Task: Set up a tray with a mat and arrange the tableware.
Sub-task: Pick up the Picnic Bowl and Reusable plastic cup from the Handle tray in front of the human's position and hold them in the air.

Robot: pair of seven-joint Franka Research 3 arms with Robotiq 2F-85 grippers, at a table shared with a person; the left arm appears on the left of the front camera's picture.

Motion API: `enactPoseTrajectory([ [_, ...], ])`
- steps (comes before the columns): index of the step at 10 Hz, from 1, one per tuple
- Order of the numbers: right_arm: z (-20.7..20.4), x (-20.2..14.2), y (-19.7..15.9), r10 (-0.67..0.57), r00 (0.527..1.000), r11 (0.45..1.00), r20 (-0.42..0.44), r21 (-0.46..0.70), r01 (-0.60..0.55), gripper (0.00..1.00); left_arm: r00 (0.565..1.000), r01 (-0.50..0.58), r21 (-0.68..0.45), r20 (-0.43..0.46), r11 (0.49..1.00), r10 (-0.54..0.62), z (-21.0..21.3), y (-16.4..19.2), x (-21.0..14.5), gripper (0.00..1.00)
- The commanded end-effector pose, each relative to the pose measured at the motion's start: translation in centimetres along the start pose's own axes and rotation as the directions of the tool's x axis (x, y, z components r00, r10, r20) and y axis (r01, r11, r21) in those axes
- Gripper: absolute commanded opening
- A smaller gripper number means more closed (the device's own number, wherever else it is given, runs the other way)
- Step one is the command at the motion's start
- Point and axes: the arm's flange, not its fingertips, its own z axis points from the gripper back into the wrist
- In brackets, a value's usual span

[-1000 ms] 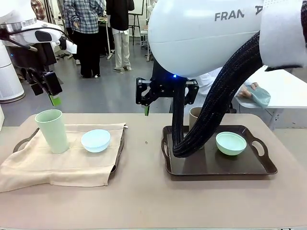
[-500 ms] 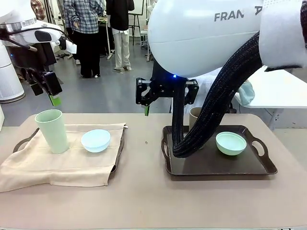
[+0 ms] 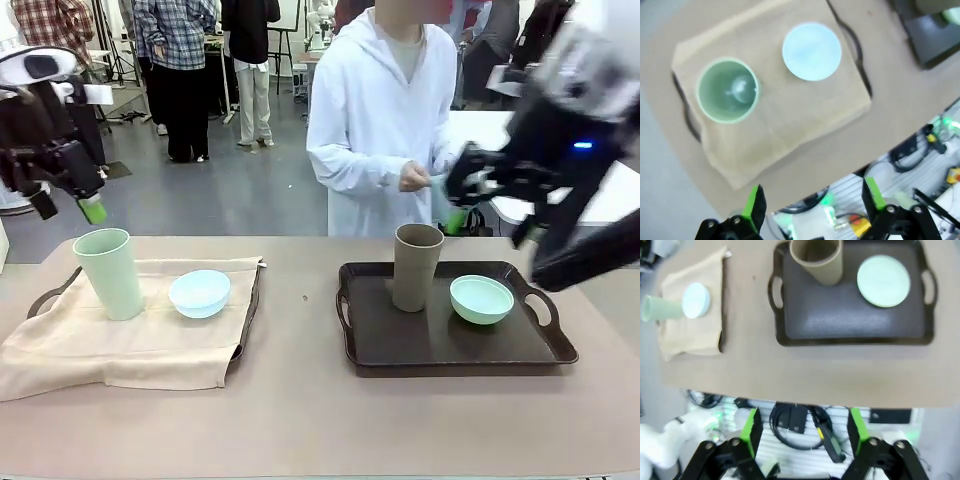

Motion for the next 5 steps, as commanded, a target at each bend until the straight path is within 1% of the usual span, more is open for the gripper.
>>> enactPoseTrajectory([
  [1, 1.6, -1.7, -4.5, -0.067, 0.998, 0.997, 0.016, 0.048, 0.066, 0.87, 0.997, -0.075, -0.037, 0.008, 0.997, 0.075, 0.0, 0.6, -1.4, 1.00],
  [2, 1.9, -1.7, -6.0, -0.111, 0.994, 0.993, 0.018, 0.042, 0.110, 0.87, 0.998, -0.062, -0.042, -0.002, 0.997, 0.062, -0.1, 1.2, -1.3, 1.00],
  [3, 1.7, -1.2, -5.6, -0.254, 0.967, 0.966, 0.015, -0.045, 0.254, 0.87, 1.000, -0.026, -0.022, 0.003, 0.999, 0.026, 0.1, 0.8, -0.9, 1.00],
  [4, 2.7, -1.9, -5.1, -0.075, 0.997, 0.997, 0.020, 0.031, 0.074, 0.87, 1.000, -0.026, -0.022, 0.003, 0.999, 0.026, 0.1, 0.8, -0.9, 1.00],
  [5, 2.7, -1.9, -5.1, -0.075, 0.997, 0.997, 0.020, 0.031, 0.074, 0.87, 1.000, -0.026, -0.022, 0.003, 0.999, 0.026, 0.1, 0.8, -0.9, 1.00],
])
